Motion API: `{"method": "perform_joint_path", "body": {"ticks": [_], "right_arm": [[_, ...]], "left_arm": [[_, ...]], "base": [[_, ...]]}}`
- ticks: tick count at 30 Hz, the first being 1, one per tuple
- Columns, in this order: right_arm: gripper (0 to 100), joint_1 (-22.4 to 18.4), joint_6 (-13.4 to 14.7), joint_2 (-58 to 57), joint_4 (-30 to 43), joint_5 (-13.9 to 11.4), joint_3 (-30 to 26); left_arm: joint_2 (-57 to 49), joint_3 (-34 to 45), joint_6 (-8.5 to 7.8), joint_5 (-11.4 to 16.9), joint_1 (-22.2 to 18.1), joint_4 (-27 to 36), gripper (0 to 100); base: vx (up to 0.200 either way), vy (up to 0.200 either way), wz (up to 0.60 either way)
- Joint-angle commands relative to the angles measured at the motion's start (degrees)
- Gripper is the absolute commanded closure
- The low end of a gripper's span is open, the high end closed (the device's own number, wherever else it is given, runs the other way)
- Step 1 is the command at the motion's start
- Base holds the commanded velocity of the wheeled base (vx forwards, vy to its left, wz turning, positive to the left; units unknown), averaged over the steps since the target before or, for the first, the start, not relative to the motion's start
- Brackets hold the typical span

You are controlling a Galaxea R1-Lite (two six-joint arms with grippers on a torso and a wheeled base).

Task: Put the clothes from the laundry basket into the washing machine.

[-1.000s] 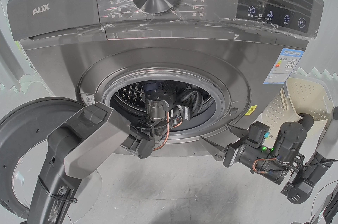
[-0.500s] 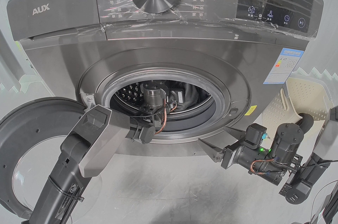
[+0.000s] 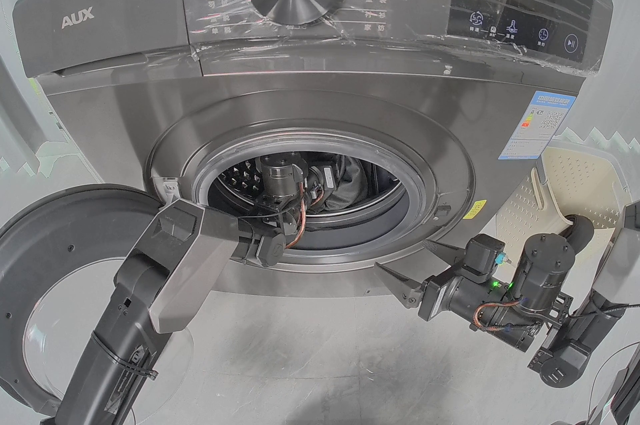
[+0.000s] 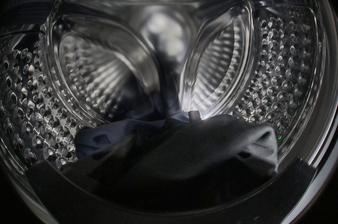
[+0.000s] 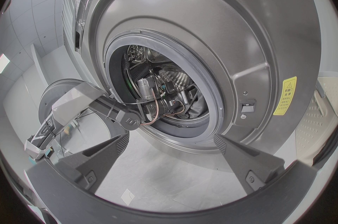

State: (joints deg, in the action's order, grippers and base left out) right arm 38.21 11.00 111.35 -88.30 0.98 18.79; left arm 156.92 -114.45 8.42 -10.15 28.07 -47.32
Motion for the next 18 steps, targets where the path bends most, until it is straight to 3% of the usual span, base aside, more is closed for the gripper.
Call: {"method": "perform_joint_path", "body": {"ticks": [1, 8, 18], "right_arm": [[0, -0.06, -0.01, 0.10, -0.03, -0.01, -0.06], [0, -0.32, 0.08, 0.10, -0.03, -0.01, 0.02], [0, -0.50, 0.08, -0.26, -0.03, -0.01, -0.24]], "left_arm": [[-12.95, 14.51, 0.89, 0.49, 2.77, 0.65, 0], [-28.25, 37.28, 0.54, 1.98, 6.73, 1.18, 0], [-34.84, 51.87, -0.78, 4.35, 7.61, 0.21, 0]], "base": [[0.000, 0.000, 0.00], [0.000, 0.000, 0.00], [0.000, 0.000, 0.00]]}}
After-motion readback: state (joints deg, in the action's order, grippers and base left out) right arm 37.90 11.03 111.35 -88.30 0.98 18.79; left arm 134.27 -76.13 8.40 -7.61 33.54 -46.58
